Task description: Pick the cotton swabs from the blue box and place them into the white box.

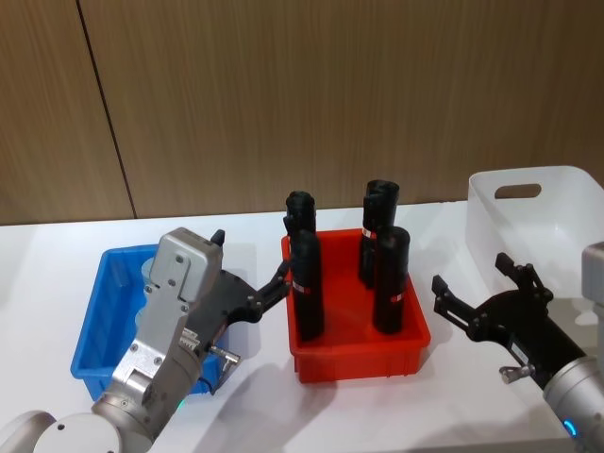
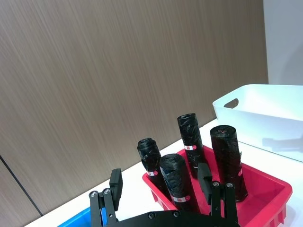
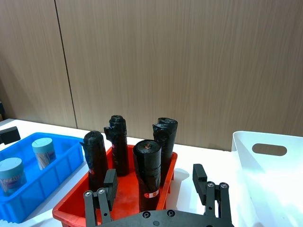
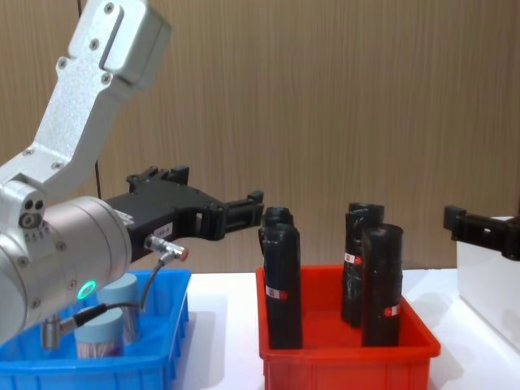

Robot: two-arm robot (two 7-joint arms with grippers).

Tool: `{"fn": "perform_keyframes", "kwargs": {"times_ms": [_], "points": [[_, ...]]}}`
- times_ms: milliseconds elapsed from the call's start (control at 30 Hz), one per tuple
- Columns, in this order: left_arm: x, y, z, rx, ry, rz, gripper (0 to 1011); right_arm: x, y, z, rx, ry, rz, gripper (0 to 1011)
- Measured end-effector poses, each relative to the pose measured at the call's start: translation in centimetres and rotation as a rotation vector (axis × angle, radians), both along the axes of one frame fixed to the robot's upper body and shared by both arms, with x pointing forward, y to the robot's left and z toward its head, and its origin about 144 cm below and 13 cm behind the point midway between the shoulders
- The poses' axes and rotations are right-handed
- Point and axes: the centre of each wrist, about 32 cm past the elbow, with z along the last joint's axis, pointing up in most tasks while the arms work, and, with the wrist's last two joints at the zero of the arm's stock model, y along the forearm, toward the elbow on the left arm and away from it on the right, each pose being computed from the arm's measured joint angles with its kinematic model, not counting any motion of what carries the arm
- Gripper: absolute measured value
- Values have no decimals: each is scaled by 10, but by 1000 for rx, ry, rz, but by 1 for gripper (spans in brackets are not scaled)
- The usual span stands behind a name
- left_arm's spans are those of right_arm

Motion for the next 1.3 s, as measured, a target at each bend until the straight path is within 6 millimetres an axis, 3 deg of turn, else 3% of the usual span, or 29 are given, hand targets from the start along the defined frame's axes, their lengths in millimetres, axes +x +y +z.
{"fn": "perform_keyframes", "kwargs": {"times_ms": [667,1000,1300], "points": [[-1,-1,9,30,30,65,1004,0,0,0,0,0,0,1002],[-3,16,12,20,116,148,1004,0,0,0,0,0,0,1002],[0,43,3,-21,204,213,1004,0,0,0,0,0,0,1002]]}}
